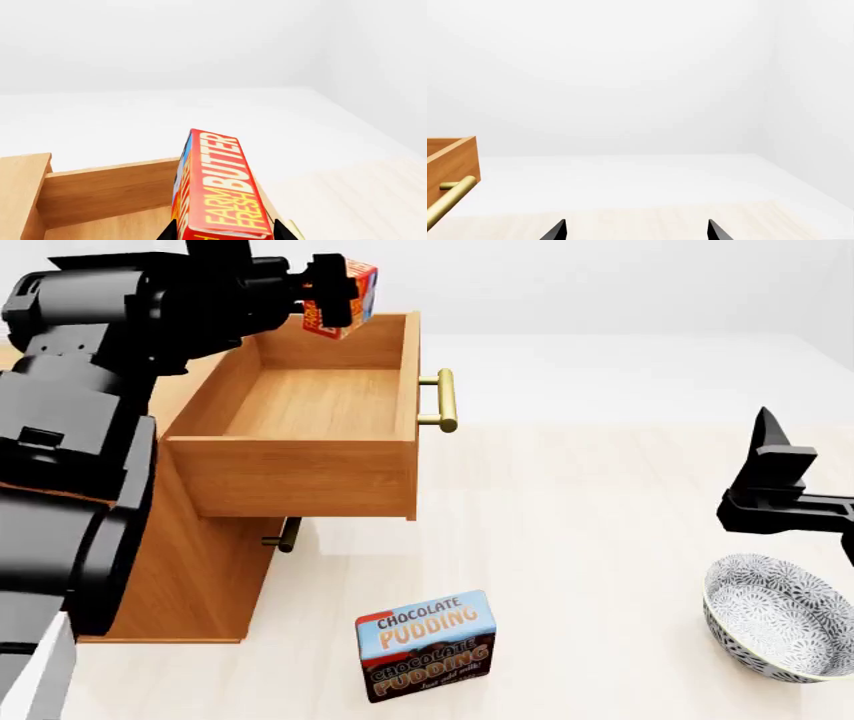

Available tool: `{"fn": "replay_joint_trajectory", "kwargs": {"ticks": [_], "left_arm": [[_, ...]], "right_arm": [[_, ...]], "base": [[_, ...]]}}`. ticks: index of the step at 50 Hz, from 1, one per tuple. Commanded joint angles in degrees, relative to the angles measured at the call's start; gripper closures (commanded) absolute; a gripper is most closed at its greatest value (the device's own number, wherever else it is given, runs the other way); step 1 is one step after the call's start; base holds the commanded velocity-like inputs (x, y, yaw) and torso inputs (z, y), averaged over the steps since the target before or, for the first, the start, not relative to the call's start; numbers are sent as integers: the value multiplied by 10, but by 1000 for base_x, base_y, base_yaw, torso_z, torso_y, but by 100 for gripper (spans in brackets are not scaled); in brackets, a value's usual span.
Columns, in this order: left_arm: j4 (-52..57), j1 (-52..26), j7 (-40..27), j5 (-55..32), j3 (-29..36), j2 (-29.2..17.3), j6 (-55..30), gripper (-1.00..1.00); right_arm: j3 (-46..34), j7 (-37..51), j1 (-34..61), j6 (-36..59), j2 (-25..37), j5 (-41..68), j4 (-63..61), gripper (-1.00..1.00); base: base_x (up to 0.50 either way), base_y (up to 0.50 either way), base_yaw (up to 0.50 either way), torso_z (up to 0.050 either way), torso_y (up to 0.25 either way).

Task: Put the butter at the back in the top drawer of the cabinet and close it.

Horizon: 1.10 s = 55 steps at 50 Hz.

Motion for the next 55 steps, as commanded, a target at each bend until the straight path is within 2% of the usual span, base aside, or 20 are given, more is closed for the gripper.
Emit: {"fn": "replay_joint_trajectory", "kwargs": {"ticks": [1, 14, 55], "left_arm": [[0, 3, 32, 208, -234, 17, -19, 100], [0, 21, 36, 283, -288, 25, -14, 100], [0, 41, 37, 297, -298, 37, -41, 100]], "right_arm": [[1, -2, -7, -4, -1, -5, -1, -100], [5, -1, -13, -7, 2, -2, -3, -100], [17, -7, -34, -18, 7, -7, 0, -100]], "base": [[0, 0, 0, 0, 10], [0, 0, 0, 0, 1], [0, 0, 0, 0, 1]]}}
